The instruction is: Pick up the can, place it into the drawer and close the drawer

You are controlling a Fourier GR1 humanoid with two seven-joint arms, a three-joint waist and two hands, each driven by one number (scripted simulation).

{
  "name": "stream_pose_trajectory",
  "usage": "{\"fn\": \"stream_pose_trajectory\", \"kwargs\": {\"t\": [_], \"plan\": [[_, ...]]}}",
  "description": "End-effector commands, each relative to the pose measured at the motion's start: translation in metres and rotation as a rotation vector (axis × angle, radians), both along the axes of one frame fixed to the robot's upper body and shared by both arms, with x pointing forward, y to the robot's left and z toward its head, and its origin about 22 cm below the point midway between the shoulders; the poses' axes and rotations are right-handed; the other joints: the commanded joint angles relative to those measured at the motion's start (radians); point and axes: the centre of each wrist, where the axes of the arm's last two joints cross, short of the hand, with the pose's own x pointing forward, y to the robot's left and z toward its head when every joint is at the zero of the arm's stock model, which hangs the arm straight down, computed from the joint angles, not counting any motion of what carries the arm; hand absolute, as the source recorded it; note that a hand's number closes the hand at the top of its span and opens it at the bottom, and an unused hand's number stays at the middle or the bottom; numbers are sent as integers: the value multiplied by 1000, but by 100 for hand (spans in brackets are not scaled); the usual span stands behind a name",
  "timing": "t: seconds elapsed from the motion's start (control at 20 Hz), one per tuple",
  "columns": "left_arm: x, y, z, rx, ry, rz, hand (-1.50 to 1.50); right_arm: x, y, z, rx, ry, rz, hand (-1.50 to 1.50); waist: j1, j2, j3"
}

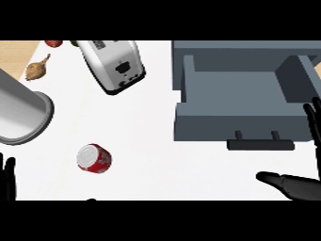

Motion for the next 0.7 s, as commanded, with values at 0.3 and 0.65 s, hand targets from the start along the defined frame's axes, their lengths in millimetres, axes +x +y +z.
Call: {"fn": "stream_pose_trajectory", "kwargs": {"t": [0.3, 0.65], "plan": [[33, -19, -26, -3, 43, 9, -150, -3, -4, -7, 14, -1, -9, -150, -6, 1, 0], [35, -20, -72, -7, 105, 16, -150, -22, -17, -1, -10, -21, -7, -150, -6, 0, -1]]}}
